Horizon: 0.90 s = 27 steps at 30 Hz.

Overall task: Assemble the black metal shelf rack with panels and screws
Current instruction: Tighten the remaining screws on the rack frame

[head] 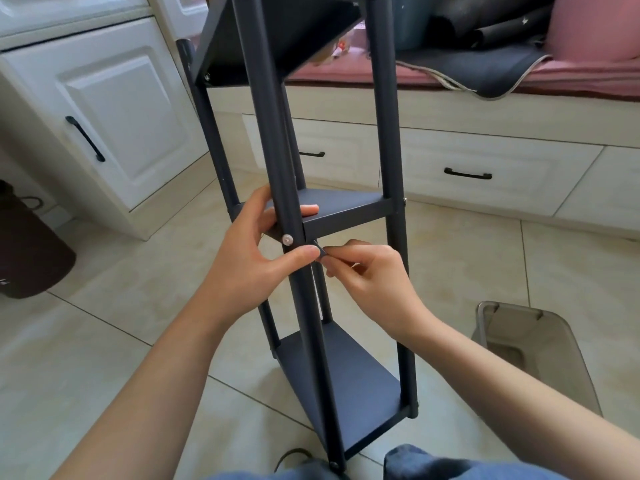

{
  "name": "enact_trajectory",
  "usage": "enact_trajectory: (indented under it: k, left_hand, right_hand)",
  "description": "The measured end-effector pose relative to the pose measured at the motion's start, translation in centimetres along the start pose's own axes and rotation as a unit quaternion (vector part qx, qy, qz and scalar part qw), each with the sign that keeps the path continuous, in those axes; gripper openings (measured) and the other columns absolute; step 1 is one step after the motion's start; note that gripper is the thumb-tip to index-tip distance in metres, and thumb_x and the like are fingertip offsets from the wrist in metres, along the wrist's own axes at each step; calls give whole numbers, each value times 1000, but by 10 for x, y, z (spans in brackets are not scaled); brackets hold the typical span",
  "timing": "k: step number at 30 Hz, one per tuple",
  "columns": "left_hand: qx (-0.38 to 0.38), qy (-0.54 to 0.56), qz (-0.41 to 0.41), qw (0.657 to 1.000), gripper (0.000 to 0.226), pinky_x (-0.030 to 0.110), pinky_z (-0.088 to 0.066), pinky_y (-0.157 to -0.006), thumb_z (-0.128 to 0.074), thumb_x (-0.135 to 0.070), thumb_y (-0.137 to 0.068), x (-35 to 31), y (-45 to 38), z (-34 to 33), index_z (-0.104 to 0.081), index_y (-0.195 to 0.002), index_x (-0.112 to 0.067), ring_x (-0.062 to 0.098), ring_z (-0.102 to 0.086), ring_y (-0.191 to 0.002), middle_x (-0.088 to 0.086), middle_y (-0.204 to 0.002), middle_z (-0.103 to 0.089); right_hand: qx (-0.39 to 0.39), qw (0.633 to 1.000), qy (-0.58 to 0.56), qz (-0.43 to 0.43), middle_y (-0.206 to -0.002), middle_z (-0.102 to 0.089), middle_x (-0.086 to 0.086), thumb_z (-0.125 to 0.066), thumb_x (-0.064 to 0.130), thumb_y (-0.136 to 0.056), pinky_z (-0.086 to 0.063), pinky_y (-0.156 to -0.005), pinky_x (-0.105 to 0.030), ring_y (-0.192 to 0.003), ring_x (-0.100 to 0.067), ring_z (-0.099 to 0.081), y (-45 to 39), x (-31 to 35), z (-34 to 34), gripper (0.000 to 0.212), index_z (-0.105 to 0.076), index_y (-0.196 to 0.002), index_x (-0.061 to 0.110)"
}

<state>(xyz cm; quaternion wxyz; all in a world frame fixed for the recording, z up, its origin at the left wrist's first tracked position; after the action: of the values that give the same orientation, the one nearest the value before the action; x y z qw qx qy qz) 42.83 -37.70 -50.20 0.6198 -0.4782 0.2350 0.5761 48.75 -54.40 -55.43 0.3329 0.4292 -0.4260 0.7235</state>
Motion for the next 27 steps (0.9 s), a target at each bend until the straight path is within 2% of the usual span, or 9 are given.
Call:
enact_trajectory:
  k: [5,9,14,18,24,27]
  left_hand:
    - [10,2,-13,1000,49,12,-44,-93,-79,-12,-84,3,0,-1,-55,-122,-31,7,-62,-116,-18,-123,-68]
    - [12,9,-15,1000,47,15,-45,-96,-79,-13,-83,3,-1,-1,-55,-120,-28,7,-61,-119,-17,-123,-68]
    - [4,1,-8,1000,47,23,-47,-100,-77,-27,-79,5,-1,0,-57,-121,-35,6,-58,-120,-21,-123,-64]
    - [0,-12,8,1000,43,15,-43,-96,-75,-35,-79,7,0,-3,-60,-119,-32,1,-58,-113,-30,-117,-62]
    - [-5,-2,4,1000,47,19,-46,-98,-74,-44,-76,8,-2,-3,-61,-120,-31,10,-60,-115,-16,-118,-66]
    - [-5,-3,4,1000,48,23,-46,-99,-72,-47,-75,9,-3,-2,-60,-120,-32,11,-59,-116,-16,-119,-66]
  right_hand:
    - [-45,997,48,49,-74,-65,0,-68,7,-91,-41,-67,-11,-69,-9,-57,0,-1,-1,13,-79,-96,9]
    - [-60,995,55,63,-72,-63,-2,-68,7,-91,-39,-66,-11,-68,-11,-55,-2,-4,-3,12,-78,-96,8]
    - [-69,994,37,76,-77,-66,-4,-67,7,-91,-51,-69,-31,-72,-20,-61,-2,-10,-11,13,-77,-100,5]
    - [-87,993,22,79,-82,-69,-6,-68,8,-91,-52,-70,-41,-75,-21,-63,-1,-16,-16,15,-77,-103,6]
    - [-110,987,31,114,-80,-71,-5,-70,5,-89,-54,-69,-31,-71,-17,-65,-5,-19,-24,13,-77,-99,1]
    - [-134,980,51,135,-78,-69,0,-70,6,-88,-48,-67,-15,-67,-6,-59,-7,-22,-30,12,-77,-96,1]
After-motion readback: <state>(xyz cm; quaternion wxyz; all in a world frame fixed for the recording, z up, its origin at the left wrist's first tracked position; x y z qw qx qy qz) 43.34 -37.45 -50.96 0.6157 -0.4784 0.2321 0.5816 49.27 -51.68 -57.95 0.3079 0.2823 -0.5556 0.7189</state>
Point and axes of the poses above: each hand's wrist, its own y-axis away from the middle knuckle, its own z-axis out of the back of the hand, x = y × z, the point moved 1 cm from there along -y, towards the middle knuckle
